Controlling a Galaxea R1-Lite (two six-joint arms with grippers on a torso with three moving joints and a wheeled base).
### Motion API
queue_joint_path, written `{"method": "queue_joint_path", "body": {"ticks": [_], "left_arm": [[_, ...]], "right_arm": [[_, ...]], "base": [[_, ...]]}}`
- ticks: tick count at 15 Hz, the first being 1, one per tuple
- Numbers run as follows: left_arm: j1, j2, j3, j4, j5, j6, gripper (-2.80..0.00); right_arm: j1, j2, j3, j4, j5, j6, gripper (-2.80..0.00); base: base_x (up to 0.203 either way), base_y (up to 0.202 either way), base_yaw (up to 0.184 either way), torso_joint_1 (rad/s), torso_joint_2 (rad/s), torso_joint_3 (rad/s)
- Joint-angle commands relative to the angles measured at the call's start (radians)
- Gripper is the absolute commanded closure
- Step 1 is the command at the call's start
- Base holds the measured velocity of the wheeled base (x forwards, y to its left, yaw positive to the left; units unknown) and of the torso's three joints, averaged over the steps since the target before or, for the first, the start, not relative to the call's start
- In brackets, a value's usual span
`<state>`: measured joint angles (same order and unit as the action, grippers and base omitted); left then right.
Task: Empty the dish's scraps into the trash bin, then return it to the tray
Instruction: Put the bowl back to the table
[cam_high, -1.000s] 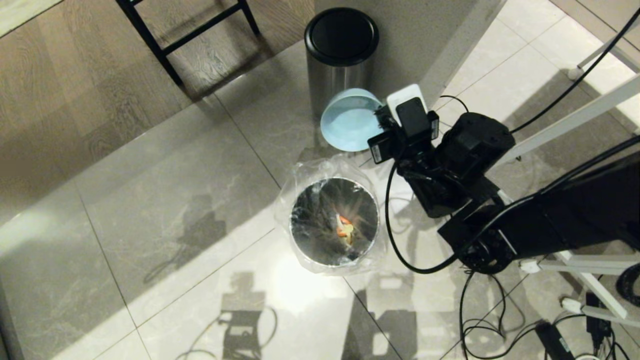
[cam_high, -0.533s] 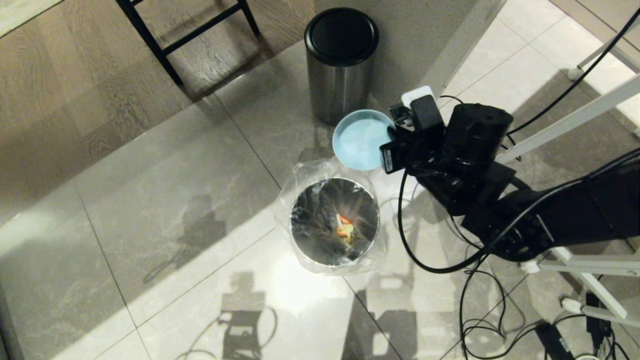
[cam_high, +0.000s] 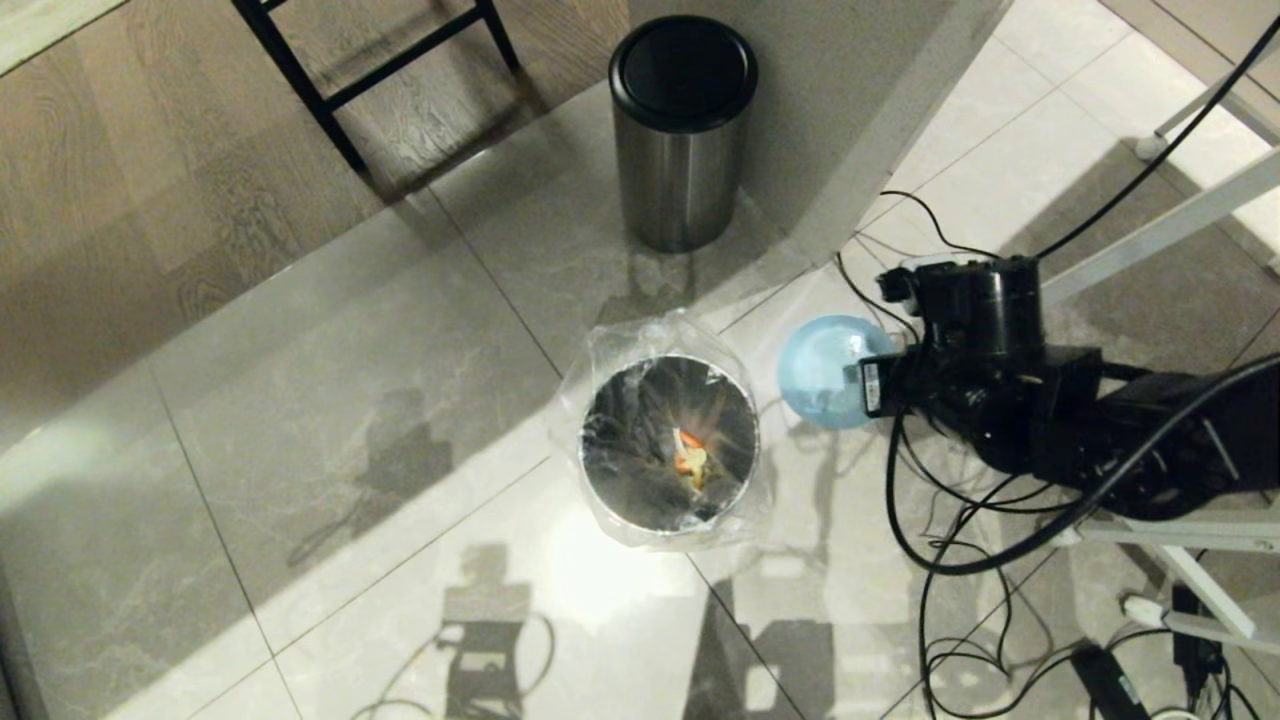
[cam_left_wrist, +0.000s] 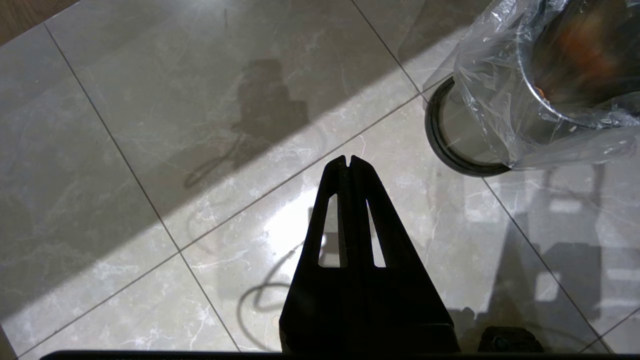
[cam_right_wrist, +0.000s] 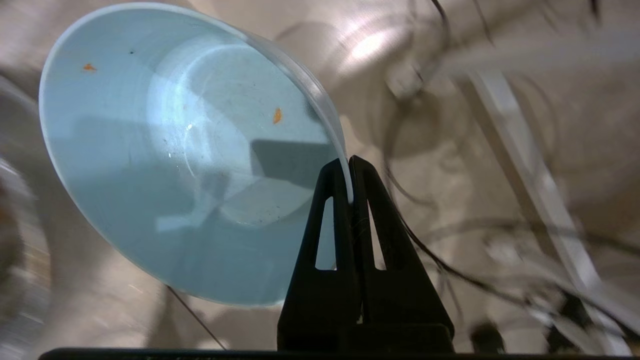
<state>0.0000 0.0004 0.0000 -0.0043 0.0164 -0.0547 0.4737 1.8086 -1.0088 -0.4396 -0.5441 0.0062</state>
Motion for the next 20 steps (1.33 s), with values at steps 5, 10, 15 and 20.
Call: {"method": "queue_joint_path", "body": {"ticks": [5, 10, 15, 20], "left_arm": [[0.000, 0.001, 0.000, 0.000, 0.000, -0.001, 0.00], [0.000, 0.001, 0.000, 0.000, 0.000, -0.001, 0.00], [0.000, 0.001, 0.000, 0.000, 0.000, -0.001, 0.00], [0.000, 0.001, 0.000, 0.000, 0.000, -0.001, 0.00]], "right_arm": [[-0.099, -0.138, 0.304, -0.111, -0.023, 0.015, 0.00], [-0.152, -0.214, 0.519, -0.109, -0.022, 0.100, 0.00], [-0.169, -0.302, 0.770, -0.115, -0.021, 0.233, 0.00], [-0.186, -0.462, 0.972, -0.120, -0.018, 0.280, 0.00]], "base": [[0.000, 0.000, 0.000, 0.000, 0.00, 0.000], [0.000, 0.000, 0.000, 0.000, 0.00, 0.000], [0.000, 0.000, 0.000, 0.000, 0.00, 0.000], [0.000, 0.000, 0.000, 0.000, 0.00, 0.000]]}}
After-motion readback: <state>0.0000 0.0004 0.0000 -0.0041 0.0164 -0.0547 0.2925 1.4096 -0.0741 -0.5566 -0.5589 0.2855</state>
